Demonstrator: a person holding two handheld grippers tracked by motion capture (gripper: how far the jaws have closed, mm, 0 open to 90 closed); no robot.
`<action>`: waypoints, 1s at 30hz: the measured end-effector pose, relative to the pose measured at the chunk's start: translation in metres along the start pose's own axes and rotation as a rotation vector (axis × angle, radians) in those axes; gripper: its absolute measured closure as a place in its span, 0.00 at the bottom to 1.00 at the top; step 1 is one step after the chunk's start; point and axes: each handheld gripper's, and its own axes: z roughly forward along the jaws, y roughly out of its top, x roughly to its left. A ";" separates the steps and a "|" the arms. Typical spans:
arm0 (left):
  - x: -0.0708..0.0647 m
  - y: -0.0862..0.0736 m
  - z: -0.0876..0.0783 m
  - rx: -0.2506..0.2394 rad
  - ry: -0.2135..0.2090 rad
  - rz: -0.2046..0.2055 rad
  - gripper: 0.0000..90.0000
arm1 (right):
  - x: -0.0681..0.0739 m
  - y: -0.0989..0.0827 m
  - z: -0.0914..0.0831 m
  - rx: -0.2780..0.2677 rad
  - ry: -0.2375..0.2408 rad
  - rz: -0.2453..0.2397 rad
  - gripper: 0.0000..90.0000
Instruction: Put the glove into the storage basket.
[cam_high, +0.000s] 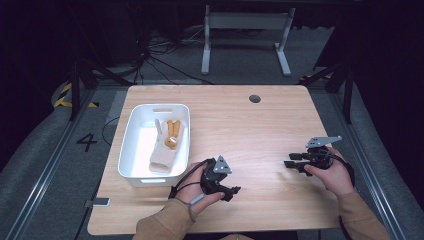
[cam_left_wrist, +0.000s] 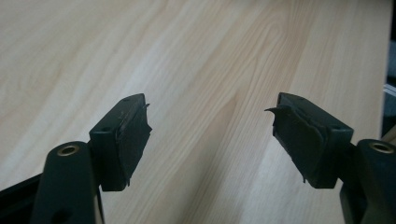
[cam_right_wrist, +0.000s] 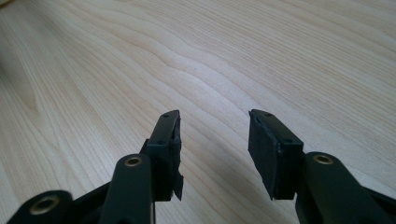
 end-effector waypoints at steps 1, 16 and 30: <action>0.001 -0.003 0.004 0.009 0.000 0.001 0.31 | 0.000 0.000 0.000 0.000 0.001 0.003 0.61; -0.001 -0.017 0.023 0.030 -0.015 0.007 0.29 | 0.002 0.000 0.004 0.008 0.007 -0.002 0.60; -0.003 -0.016 0.021 0.050 -0.005 0.029 0.28 | 0.002 0.000 0.005 0.008 0.009 -0.002 0.60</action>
